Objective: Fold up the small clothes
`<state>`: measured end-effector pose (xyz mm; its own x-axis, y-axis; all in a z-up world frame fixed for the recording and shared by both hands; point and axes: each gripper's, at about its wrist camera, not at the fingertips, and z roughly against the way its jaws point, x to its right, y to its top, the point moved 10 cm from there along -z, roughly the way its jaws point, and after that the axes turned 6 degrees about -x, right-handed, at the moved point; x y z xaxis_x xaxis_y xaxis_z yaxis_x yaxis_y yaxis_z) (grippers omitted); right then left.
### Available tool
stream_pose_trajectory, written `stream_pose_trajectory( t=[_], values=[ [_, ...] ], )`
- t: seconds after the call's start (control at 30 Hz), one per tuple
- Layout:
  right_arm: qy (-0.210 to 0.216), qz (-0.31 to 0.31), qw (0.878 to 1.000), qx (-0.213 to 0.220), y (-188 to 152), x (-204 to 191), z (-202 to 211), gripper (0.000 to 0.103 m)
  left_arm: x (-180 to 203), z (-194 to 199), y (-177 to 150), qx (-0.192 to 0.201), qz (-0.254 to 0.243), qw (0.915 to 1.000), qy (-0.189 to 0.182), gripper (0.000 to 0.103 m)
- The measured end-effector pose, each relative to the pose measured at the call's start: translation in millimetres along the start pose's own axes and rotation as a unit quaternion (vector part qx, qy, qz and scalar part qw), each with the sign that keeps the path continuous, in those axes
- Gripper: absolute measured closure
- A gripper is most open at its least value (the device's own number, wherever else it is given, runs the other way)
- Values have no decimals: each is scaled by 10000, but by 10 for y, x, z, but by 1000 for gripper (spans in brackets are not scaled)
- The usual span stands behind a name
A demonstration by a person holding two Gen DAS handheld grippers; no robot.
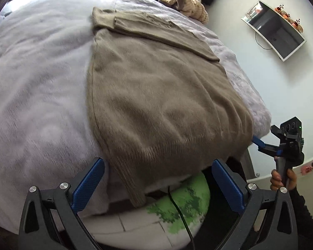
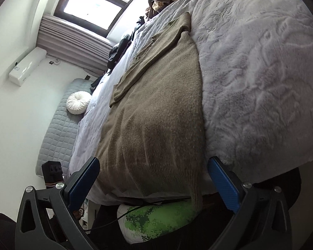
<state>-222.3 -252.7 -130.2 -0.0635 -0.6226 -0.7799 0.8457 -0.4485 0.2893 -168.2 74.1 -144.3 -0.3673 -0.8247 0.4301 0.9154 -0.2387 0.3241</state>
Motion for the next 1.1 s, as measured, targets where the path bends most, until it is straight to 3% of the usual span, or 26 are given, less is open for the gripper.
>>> stream_pose_trajectory(
  t=[0.1, 0.33, 0.57, 0.8, 0.87, 0.93, 0.97, 1.0, 1.03, 1.1],
  values=[
    [139, -39, 9999, -56, -57, 10, -6, 0, -57, -106, -89, -157, 58, 9997, 172, 0],
    [259, -193, 9989, -336, -197, 123, -160, 0, 12, -243, -85, -166, 264, 9995, -43, 0],
    [822, -7, 9958, -410, -161, -123, -247, 0, 120, -175, -56, 122, 180, 9998, -31, 0],
    [976, -471, 9925, -560, -232, -51, -350, 3, -14, -144, -47, 235, 468, 9986, -32, 25],
    [985, -554, 9915, -650, -281, -49, -393, 13, -12, -105, -68, 277, 385, 9989, 2, 39],
    [798, -592, 9921, -766, -329, -6, -451, 43, -19, -115, -87, 225, 279, 9993, 72, 57],
    [785, -608, 9918, -804, -342, -1, -467, 52, -29, -138, -98, 162, 263, 9995, 68, 65],
    [786, -627, 9913, -843, -360, -4, -489, 74, -50, -161, -100, 107, 273, 9995, 90, 79],
    [799, -636, 9912, -847, -368, -17, -494, 93, -55, -174, -99, 80, 282, 9996, 62, 85],
    [941, -564, 9913, -723, -337, -124, -434, 95, -40, -119, -74, 118, 334, 9993, -90, 90]
  ],
)
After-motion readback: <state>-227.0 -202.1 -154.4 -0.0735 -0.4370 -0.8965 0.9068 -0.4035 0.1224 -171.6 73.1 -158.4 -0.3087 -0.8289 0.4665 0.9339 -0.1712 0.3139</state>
